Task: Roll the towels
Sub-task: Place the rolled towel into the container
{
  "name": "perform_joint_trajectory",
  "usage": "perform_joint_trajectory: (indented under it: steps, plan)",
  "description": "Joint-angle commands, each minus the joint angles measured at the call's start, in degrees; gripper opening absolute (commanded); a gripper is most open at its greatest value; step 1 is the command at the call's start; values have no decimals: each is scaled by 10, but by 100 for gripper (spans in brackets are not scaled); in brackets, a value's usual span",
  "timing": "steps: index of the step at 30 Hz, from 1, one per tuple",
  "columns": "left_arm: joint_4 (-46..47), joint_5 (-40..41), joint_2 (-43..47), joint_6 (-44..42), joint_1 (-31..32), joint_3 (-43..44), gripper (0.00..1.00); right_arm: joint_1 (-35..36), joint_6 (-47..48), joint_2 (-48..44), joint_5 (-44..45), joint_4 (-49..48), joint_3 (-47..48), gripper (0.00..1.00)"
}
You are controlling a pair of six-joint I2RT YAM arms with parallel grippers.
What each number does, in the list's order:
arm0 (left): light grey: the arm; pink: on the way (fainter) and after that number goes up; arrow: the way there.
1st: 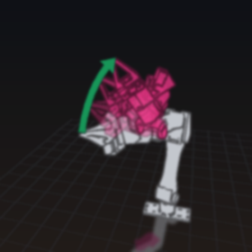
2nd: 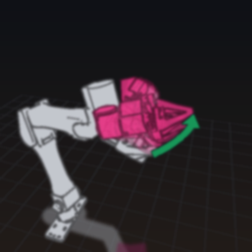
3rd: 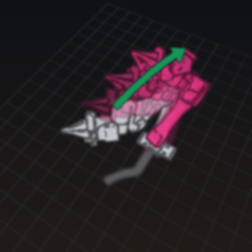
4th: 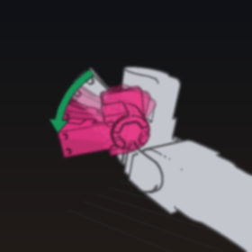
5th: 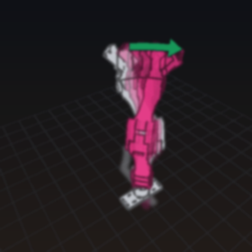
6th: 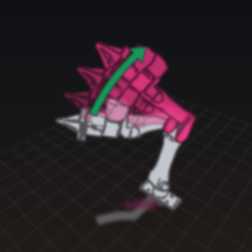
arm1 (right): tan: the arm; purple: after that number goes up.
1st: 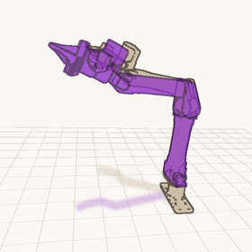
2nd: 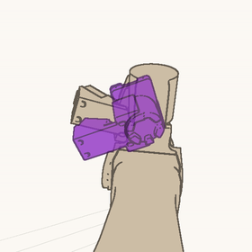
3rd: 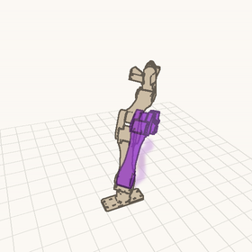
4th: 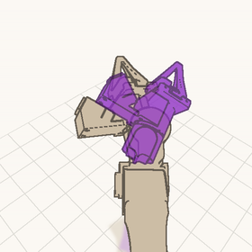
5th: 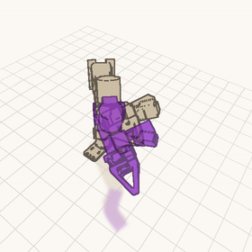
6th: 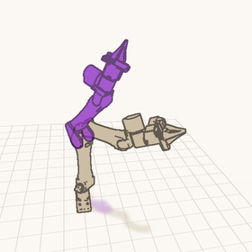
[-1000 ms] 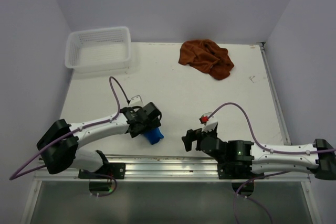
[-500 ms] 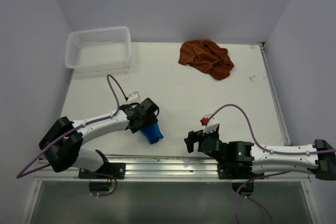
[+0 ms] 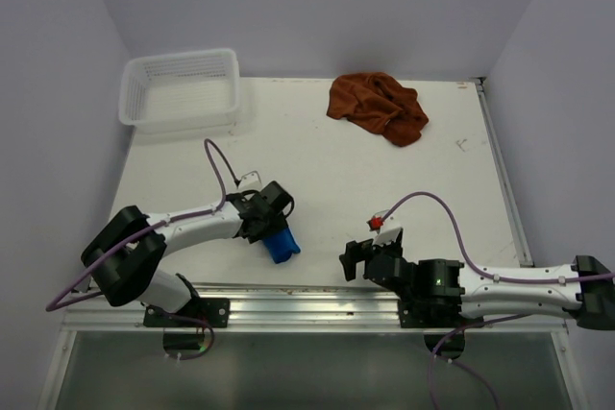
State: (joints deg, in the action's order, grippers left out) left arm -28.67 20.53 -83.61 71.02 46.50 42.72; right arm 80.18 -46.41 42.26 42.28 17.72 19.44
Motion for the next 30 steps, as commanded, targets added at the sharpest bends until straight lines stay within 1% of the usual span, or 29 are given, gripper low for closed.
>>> perform_joint_trajectory:
  steps: [1,2,4,14,17,19,20,26,29,30]
  plan:
    - [17,5,-4,-5,-2,-9,58,-3,-17,-2,15,2,-3,99]
    - [17,6,-4,-9,-2,-7,54,-3,-16,-2,16,2,-2,99]
    - [14,9,-10,-12,-2,-4,50,-3,-17,-1,16,3,-2,99]
    - [4,27,-15,-40,-6,15,45,-4,-17,-3,26,21,11,99]
    - [11,17,-2,-61,-32,15,41,-6,-16,-2,29,17,15,99]
    - [8,23,13,-76,-50,25,34,-6,-14,7,30,13,17,99]
    - [5,28,15,-90,-55,32,33,-7,-16,12,31,11,20,99]
    - [-25,37,10,-143,-85,93,34,-16,-9,63,34,3,44,99]
    - [-27,27,9,-174,-107,117,34,-33,-1,83,24,-5,65,99]
    - [-27,20,8,-183,-125,122,34,-39,3,85,18,-8,68,99]
